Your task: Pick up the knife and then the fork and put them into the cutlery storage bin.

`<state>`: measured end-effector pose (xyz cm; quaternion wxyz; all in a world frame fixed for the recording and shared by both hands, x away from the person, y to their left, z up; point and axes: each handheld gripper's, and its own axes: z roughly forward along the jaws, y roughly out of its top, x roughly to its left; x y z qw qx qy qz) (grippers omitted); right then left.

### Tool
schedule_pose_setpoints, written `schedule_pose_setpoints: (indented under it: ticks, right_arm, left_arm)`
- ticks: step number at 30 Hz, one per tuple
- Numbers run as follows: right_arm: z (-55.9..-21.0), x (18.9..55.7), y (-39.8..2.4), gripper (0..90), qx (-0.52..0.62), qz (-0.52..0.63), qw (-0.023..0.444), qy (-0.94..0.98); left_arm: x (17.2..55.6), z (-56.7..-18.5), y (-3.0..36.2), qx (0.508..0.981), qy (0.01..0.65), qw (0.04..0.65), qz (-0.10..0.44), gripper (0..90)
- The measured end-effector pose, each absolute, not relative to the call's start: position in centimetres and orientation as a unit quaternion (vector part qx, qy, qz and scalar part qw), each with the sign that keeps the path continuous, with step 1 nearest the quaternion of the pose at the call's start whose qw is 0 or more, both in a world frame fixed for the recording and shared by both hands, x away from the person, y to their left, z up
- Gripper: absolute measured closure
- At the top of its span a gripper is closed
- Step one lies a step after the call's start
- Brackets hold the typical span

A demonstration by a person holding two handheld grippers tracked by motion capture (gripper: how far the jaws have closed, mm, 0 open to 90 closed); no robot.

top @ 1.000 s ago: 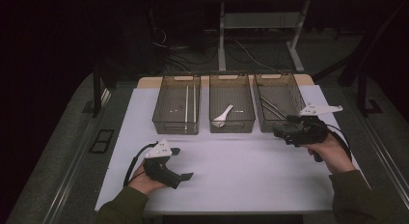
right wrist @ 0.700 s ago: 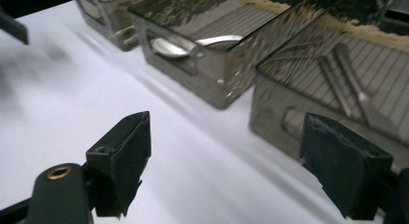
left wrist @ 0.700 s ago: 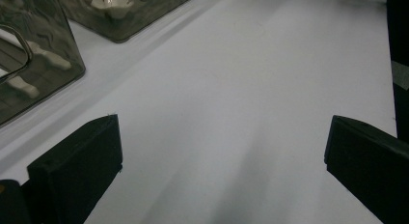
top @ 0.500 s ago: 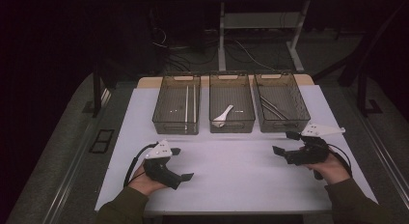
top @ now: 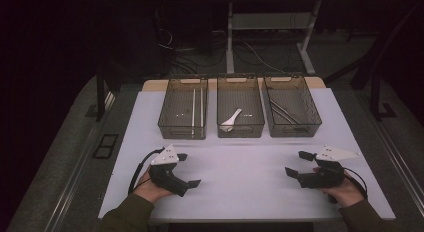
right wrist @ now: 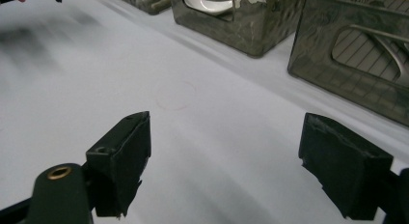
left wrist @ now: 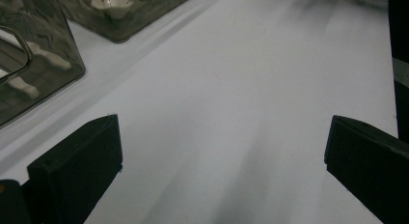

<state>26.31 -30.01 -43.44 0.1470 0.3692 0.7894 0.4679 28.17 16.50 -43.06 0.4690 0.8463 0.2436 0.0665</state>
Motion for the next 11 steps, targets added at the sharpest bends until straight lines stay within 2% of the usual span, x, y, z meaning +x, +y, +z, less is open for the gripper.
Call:
schedule_pose_setpoints:
  ticks: [11]
  right_arm:
    - [-43.80,25.91,-30.25,18.7,0.371,0.463,0.148,0.792]
  left_arm:
    - [28.11,-43.01,16.52,0.846,0.244,0.469,0.068,0.0]
